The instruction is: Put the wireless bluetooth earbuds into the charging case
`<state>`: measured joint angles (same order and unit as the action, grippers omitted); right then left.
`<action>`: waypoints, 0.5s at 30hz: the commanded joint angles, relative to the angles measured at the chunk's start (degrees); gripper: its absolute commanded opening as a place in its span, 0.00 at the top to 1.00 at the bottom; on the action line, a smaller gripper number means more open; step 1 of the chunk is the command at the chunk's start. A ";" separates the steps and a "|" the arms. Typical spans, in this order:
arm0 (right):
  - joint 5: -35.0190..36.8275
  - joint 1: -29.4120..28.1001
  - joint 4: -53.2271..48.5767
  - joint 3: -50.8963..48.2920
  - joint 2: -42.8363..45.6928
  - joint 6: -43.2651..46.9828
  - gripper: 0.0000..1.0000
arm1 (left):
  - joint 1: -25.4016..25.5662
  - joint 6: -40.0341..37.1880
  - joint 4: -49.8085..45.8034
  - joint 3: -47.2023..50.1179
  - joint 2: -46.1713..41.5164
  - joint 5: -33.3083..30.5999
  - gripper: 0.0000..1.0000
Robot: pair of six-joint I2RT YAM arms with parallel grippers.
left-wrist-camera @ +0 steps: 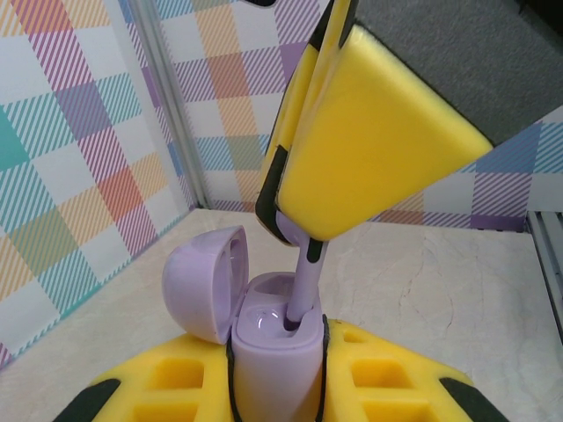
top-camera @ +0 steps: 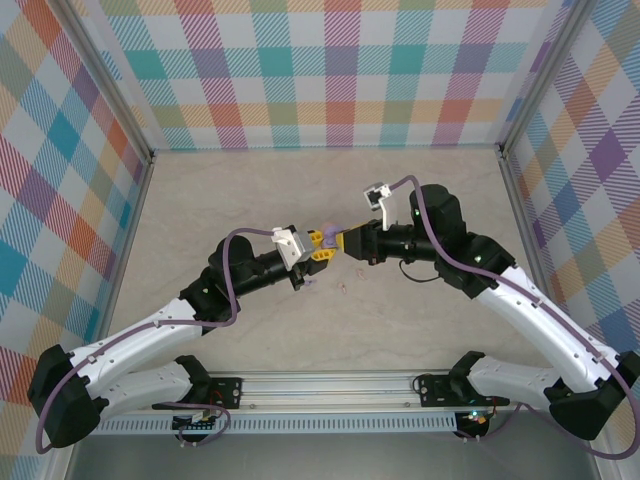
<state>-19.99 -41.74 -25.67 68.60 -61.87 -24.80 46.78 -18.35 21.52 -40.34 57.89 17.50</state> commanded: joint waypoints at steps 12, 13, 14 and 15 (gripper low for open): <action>1.44 -0.45 -1.31 0.84 -1.81 0.45 0.75 | 0.93 2.25 2.12 -2.73 -0.63 5.28 1.00; 1.60 -0.45 -1.45 0.84 -1.85 0.55 0.74 | 0.94 2.33 2.01 -2.82 -0.58 5.65 0.99; 1.75 -0.45 -1.57 0.97 -1.93 0.54 0.74 | 0.95 2.59 1.96 -2.90 -0.55 6.02 0.99; 2.00 -0.43 -1.85 1.01 -2.02 0.69 0.74 | 0.94 2.77 1.76 -3.00 -0.45 6.40 0.99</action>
<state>-19.70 -41.87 -26.00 68.60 -62.98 -24.80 46.78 -16.71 20.88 -40.34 57.89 19.49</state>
